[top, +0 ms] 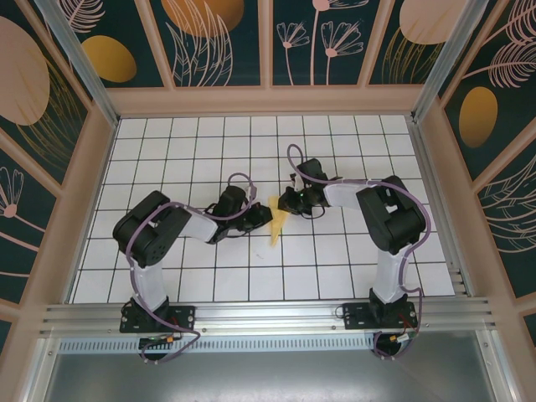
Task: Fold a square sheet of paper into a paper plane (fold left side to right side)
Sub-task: Fold the wing for the fifth time at the center of the table.
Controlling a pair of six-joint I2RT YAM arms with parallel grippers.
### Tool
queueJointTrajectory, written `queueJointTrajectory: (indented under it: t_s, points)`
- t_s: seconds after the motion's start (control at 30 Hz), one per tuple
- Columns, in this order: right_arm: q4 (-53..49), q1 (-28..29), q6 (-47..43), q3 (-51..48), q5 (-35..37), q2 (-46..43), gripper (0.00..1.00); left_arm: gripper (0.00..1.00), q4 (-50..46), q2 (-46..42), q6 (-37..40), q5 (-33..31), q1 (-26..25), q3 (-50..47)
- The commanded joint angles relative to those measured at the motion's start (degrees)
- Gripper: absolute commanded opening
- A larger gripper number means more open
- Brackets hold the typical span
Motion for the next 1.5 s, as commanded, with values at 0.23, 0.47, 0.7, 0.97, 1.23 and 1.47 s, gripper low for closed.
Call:
queueJointTrajectory:
  t_s: [0.23, 0.47, 0.7, 0.97, 1.23, 1.47]
  points:
    - [-4.24, -0.76, -1.2, -2.0, 4.67, 2.56, 0.13, 0.24, -7.81, -15.34, 5.62, 2.27, -2.16, -3.11]
    - [-4.36, -0.69, -1.2, -2.05, 4.58, 2.27, 0.13, 0.24, -11.72, -9.86, 7.51, 3.03, -4.66, 3.02]
    - [-4.32, -0.71, -1.29, -1.98, 4.68, 2.4, 0.13, 0.24, -11.43, -5.7, 7.33, 2.82, -4.89, 2.95]
    - [-4.58, -0.8, -1.45, -1.76, 4.85, 2.84, 0.13, 0.25, -10.12, -2.5, 6.83, 4.99, -5.98, 2.97]
    - [-5.17, -0.78, -1.65, -1.5, 5.26, 3.36, 0.13, 0.26, -11.69, -1.17, 7.19, 4.41, -7.69, 2.89]
    - [-5.33, -0.79, -1.95, -0.63, 5.15, 3.22, 0.13, 0.26, -16.03, -0.5, 8.43, 3.54, -9.91, 3.05]
